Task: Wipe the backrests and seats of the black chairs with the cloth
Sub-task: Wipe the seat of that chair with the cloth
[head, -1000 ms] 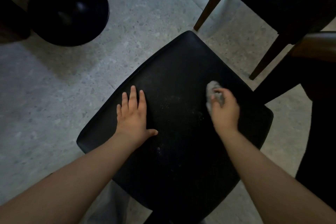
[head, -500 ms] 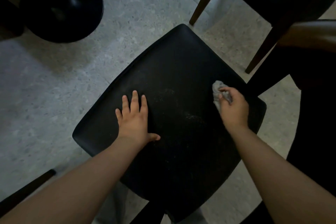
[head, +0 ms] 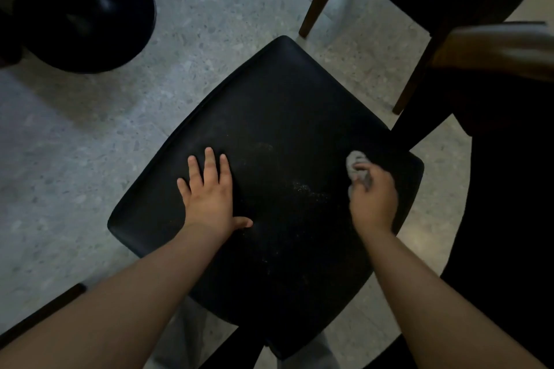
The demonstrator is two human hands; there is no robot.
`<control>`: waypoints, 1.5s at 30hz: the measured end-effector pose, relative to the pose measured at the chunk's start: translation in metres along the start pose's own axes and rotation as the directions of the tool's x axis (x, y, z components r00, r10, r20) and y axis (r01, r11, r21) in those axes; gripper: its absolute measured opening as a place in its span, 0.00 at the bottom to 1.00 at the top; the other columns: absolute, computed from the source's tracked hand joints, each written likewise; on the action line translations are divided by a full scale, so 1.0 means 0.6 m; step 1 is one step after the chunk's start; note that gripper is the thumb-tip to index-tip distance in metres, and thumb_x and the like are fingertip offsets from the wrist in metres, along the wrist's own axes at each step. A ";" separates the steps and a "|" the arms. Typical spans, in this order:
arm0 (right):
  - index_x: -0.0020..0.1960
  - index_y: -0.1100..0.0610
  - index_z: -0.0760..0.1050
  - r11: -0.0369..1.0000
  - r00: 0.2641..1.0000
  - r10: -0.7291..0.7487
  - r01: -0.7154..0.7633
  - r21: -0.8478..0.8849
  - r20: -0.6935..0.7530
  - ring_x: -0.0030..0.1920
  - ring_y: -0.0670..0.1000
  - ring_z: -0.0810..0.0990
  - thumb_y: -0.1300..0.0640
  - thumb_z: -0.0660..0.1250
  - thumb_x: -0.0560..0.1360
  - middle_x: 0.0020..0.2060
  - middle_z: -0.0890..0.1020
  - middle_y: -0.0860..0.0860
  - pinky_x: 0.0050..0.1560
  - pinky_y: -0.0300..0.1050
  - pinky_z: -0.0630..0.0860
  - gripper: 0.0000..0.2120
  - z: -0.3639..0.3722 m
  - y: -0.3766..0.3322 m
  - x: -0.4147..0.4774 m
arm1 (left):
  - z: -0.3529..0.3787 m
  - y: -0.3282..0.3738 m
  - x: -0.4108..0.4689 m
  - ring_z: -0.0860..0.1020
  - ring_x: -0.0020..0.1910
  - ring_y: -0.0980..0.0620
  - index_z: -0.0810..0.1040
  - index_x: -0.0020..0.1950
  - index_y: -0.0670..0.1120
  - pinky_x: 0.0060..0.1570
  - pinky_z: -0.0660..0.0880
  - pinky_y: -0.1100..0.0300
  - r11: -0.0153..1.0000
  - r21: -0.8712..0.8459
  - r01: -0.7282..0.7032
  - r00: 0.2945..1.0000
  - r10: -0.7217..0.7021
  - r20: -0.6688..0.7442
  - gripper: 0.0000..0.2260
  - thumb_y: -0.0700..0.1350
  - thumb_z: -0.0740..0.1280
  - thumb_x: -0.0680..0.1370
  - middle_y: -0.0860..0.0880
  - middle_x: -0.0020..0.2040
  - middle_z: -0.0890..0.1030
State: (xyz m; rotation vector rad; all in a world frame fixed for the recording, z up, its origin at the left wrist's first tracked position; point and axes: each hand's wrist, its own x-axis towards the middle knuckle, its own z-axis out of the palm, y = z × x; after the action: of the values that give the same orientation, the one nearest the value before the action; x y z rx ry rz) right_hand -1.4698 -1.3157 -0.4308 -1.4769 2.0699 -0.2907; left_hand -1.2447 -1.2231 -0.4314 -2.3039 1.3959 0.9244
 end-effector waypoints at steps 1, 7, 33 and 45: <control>0.61 0.48 0.75 1.000 0.997 -0.026 0.026 0.002 0.066 0.59 0.48 0.76 0.60 0.64 0.78 0.61 0.73 0.47 0.56 0.44 0.76 0.13 0.010 -0.002 -0.017 | 0.001 0.000 0.000 0.35 0.76 0.36 0.36 0.79 0.46 0.74 0.47 0.35 1.000 0.003 0.002 1.000 -0.002 -0.001 0.61 0.64 0.76 0.64 0.43 0.77 0.31; 0.58 0.47 0.75 0.991 0.988 -0.049 0.030 0.128 0.148 0.54 0.41 0.74 0.58 0.64 0.79 0.57 0.73 0.42 0.51 0.36 0.73 0.10 -0.001 -0.003 -0.062 | -0.002 0.000 0.000 0.35 0.76 0.36 0.36 0.79 0.46 0.74 0.47 0.35 1.000 0.007 -0.001 1.000 0.001 0.013 0.61 0.64 0.76 0.64 0.43 0.77 0.31; 0.59 0.49 0.78 0.935 0.951 0.290 -0.306 0.182 0.109 0.55 0.44 0.75 0.61 0.65 0.78 0.59 0.75 0.44 0.49 0.35 0.70 0.12 0.026 0.015 -0.107 | 0.002 -0.001 0.000 0.35 0.76 0.36 0.35 0.79 0.45 0.74 0.47 0.35 0.999 0.052 -0.005 1.000 0.005 0.003 0.61 0.66 0.75 0.65 0.43 0.77 0.32; 0.58 0.55 0.79 0.805 0.796 0.564 -0.470 0.362 -0.222 0.52 0.56 0.80 0.64 0.60 0.78 0.54 0.81 0.54 0.48 0.48 0.77 0.13 -0.014 0.076 -0.061 | 0.005 -0.003 0.003 0.35 0.76 0.36 0.34 0.79 0.45 0.74 0.47 0.35 0.998 0.069 -0.008 1.000 0.009 -0.005 0.61 0.67 0.74 0.65 0.43 0.77 0.32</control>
State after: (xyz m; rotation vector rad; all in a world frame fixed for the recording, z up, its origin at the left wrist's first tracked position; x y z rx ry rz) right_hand -1.5025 -1.2666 -0.4344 -0.6643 2.4681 -0.6107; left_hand -1.2436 -1.2219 -0.4353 -2.2531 1.4181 0.8596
